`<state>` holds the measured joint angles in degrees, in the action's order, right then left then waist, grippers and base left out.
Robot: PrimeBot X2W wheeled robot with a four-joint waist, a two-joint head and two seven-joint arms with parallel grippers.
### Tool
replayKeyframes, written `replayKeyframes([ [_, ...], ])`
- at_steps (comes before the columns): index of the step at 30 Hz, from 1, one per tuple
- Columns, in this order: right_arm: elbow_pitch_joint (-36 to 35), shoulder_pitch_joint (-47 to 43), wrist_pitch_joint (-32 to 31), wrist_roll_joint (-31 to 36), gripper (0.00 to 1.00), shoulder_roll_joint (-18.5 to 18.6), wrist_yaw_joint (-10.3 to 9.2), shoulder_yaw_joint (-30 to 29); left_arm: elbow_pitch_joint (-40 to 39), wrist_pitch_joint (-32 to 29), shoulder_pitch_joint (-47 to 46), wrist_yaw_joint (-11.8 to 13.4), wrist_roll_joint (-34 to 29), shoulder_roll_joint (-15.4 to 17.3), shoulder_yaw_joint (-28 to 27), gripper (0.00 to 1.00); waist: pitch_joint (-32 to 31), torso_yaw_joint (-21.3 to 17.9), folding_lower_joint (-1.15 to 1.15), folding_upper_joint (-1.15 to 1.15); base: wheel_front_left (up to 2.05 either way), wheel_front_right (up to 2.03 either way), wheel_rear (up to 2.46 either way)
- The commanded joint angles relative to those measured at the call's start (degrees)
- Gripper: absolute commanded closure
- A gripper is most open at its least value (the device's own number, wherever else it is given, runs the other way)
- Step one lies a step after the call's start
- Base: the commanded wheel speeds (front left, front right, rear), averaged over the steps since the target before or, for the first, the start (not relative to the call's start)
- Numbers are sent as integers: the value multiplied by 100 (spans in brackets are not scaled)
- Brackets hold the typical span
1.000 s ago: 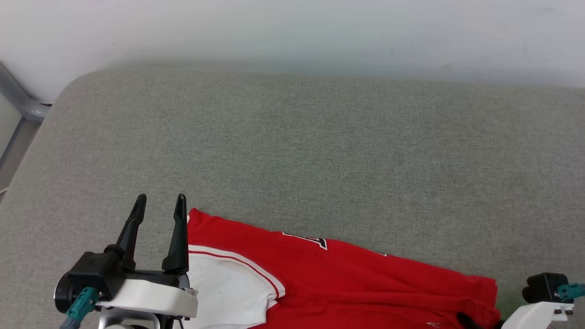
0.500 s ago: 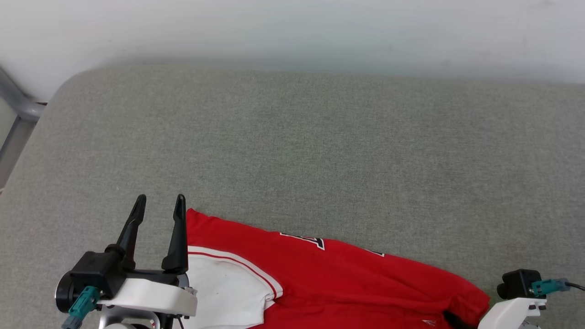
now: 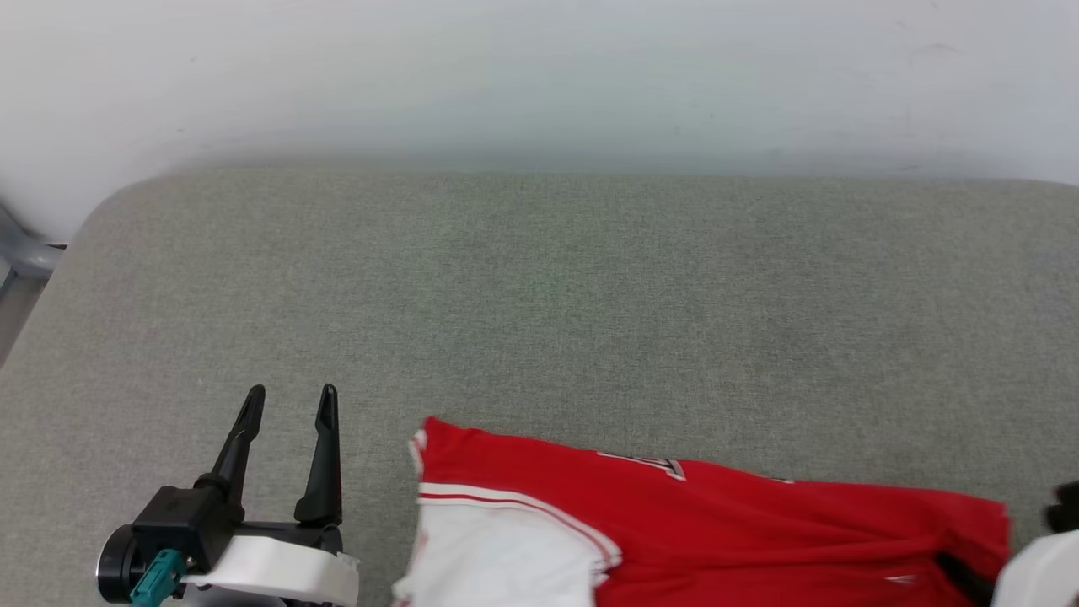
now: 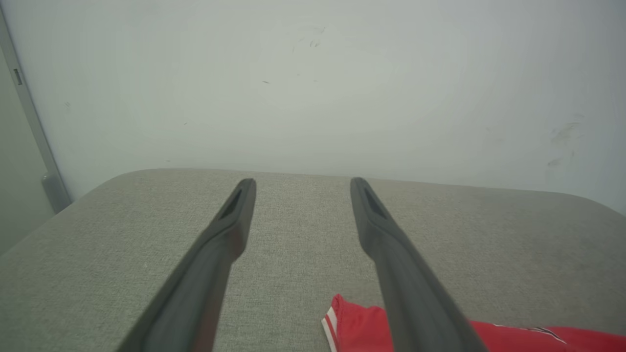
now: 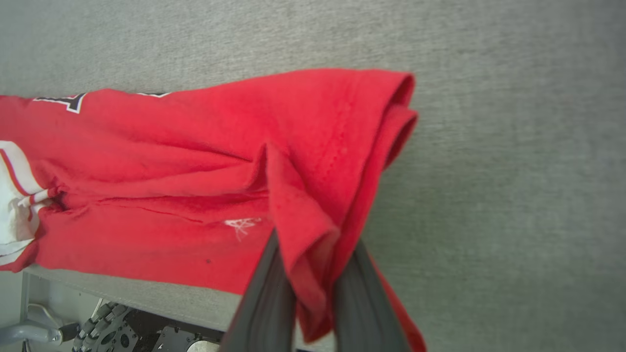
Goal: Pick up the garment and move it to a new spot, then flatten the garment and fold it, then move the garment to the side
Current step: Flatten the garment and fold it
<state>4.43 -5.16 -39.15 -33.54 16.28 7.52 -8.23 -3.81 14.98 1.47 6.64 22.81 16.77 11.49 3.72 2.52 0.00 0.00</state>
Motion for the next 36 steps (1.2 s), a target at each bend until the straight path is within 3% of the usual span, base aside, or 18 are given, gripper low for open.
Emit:
replayKeyframes([
  [1,-17,-29,-25,17,100,66,-6,-138,-12,26,56,22,-48,3,-14,0,-8,-14,0,0,0,0,0],
  [5,-95,-102,-339,53,100,41,-6,-706,1,26,78,40,-70,4,-23,0,-32,-37,0,0,0,0,0],
  [8,-246,-23,-657,-262,100,-216,-5,-927,30,26,103,45,-99,16,-24,0,-63,-40,0,0,0,0,0],
  [16,-741,143,-1995,-1969,100,-1176,-5,-939,87,-4,61,63,-194,102,51,0,-148,91,0,0,0,0,0],
  [23,-681,294,-2144,-3085,100,-1350,-5,-71,78,-63,-116,2,-225,139,160,0,-61,321,0,0,0,0,0],
  [28,-330,545,-1648,-3652,100,-1345,-5,952,77,-88,-329,-60,-265,123,264,0,108,534,0,0,0,0,0],
  [36,265,1258,-492,-4017,100,-1340,-5,2391,123,-30,-688,-154,-293,6,357,0,584,788,0,0,0,0,0],
])
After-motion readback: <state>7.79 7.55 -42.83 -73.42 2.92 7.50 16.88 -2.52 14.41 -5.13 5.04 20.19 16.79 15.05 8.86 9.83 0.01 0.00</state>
